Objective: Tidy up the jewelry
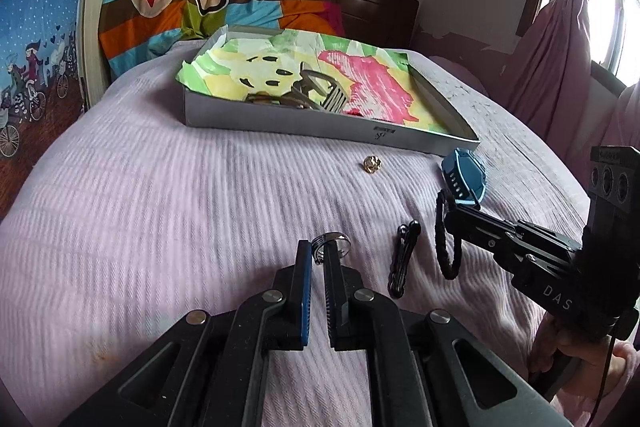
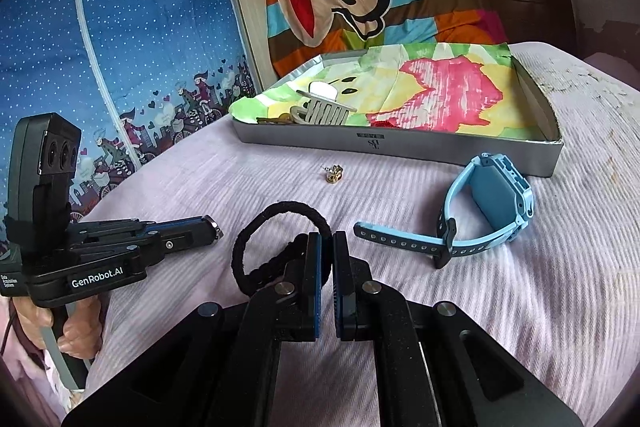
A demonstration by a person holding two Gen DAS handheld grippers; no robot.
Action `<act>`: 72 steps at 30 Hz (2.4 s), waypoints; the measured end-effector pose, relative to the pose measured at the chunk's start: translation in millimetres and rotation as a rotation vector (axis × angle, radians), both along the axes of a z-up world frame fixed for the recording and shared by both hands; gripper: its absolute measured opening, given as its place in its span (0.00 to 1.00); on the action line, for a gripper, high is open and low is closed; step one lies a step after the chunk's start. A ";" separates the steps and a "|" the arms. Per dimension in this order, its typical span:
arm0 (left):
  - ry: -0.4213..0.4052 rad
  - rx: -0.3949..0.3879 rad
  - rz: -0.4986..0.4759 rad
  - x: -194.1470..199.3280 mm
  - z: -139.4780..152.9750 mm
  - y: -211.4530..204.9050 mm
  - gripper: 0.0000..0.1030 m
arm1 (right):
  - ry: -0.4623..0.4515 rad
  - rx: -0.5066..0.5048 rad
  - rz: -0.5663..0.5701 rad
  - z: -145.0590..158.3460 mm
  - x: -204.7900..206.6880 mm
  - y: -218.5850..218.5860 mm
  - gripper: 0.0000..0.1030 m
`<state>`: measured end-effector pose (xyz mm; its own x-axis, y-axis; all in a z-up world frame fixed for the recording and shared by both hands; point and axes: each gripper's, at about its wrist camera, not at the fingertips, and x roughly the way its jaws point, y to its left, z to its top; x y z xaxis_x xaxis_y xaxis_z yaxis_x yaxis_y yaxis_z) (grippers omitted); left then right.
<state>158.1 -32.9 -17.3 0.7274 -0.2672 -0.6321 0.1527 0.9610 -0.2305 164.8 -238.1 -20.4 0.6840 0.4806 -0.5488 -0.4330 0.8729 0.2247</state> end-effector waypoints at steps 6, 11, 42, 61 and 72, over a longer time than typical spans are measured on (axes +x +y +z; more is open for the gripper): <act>-0.038 -0.010 0.009 15.0 24.1 7.7 0.06 | -0.013 0.030 -0.019 9.6 8.4 -2.4 0.05; -0.083 0.004 0.013 42.2 51.8 11.9 0.06 | -0.020 0.108 -0.095 31.0 38.2 -3.9 0.05; 0.007 0.061 0.142 194.4 36.8 52.7 0.06 | 0.148 0.105 -0.316 20.5 214.2 69.3 0.05; -0.075 0.031 0.207 176.9 44.8 67.2 0.53 | 0.129 0.130 -0.314 12.8 200.0 74.6 0.48; -0.124 0.034 0.287 167.6 48.7 82.3 0.54 | 0.117 0.189 -0.314 5.4 206.9 71.9 0.48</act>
